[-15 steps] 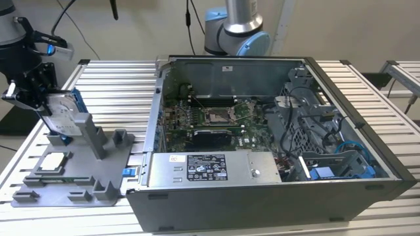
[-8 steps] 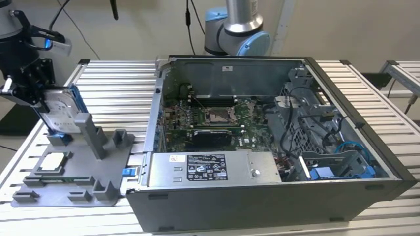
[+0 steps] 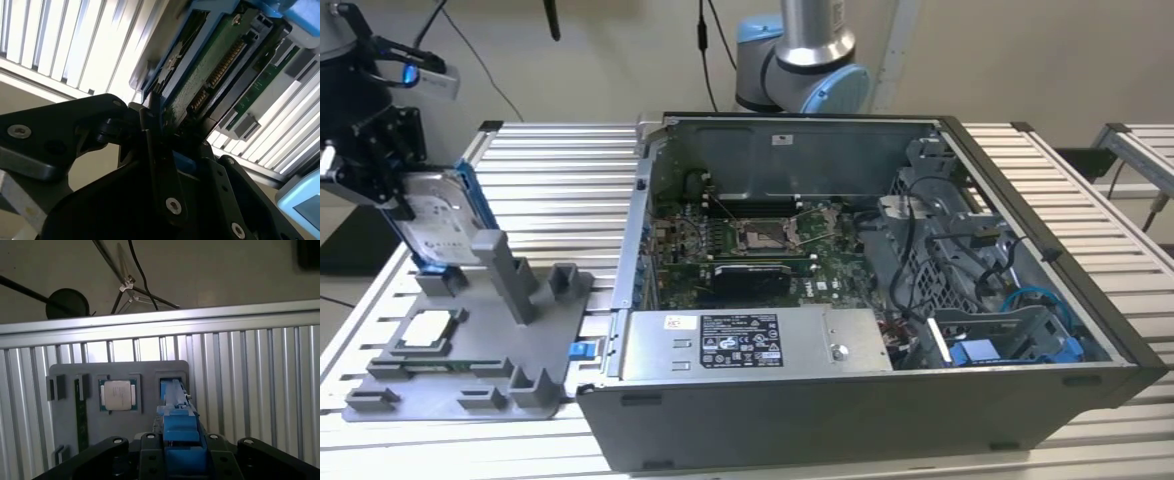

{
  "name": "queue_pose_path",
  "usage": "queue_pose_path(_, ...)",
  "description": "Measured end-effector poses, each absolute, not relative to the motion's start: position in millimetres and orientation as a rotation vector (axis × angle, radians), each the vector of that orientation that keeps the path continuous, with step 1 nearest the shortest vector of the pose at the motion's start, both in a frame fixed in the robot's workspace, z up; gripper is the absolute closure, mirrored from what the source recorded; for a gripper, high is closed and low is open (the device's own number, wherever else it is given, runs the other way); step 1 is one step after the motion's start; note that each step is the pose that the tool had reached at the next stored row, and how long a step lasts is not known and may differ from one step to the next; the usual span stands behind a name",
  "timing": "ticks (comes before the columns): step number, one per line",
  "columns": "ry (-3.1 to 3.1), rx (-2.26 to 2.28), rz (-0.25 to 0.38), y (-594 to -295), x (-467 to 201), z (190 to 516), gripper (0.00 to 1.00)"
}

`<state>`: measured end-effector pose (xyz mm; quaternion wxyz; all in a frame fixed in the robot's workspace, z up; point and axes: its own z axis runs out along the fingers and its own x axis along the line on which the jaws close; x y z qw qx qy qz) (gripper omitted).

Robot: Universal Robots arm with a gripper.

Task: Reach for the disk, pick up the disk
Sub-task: 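Pick up the disk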

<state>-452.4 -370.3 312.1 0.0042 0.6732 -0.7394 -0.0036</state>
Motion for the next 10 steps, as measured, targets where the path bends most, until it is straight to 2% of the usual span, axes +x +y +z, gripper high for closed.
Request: queue_pose_path(10,-2.31,2.117,-0.011,-370.3,-452.7,331.2,1.0)
